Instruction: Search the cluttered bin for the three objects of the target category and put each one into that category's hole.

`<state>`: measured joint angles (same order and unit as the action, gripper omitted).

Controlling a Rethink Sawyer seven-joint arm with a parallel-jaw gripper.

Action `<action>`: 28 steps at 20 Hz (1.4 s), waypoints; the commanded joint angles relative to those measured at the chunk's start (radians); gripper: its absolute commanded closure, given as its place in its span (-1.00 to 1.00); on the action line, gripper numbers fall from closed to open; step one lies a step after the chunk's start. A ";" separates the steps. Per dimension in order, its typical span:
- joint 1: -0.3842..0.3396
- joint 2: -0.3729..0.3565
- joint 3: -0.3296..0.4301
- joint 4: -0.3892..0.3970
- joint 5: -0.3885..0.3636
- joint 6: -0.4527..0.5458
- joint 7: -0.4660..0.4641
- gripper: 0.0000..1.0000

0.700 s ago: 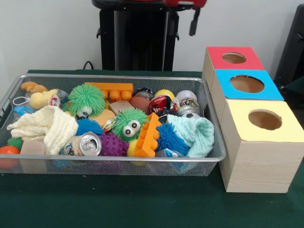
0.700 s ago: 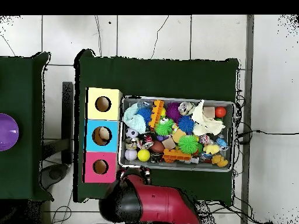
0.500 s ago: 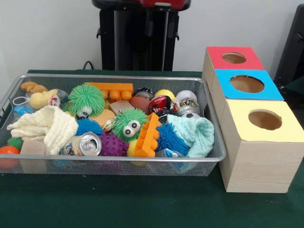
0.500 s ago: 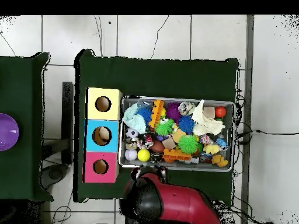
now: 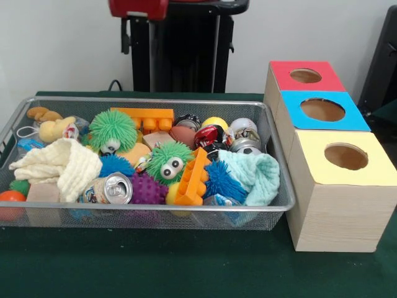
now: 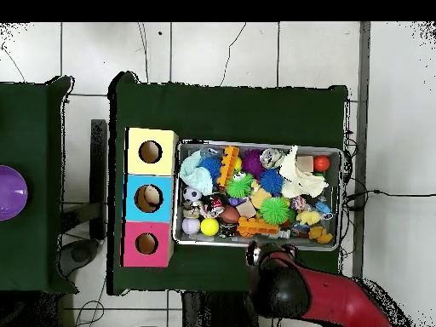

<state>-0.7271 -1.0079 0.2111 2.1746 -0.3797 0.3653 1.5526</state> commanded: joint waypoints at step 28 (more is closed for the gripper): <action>-0.286 0.324 0.395 -0.450 -0.419 0.391 -0.570 -1.00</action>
<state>-0.9915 -0.7304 0.5291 1.8507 -0.7104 0.6257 1.3366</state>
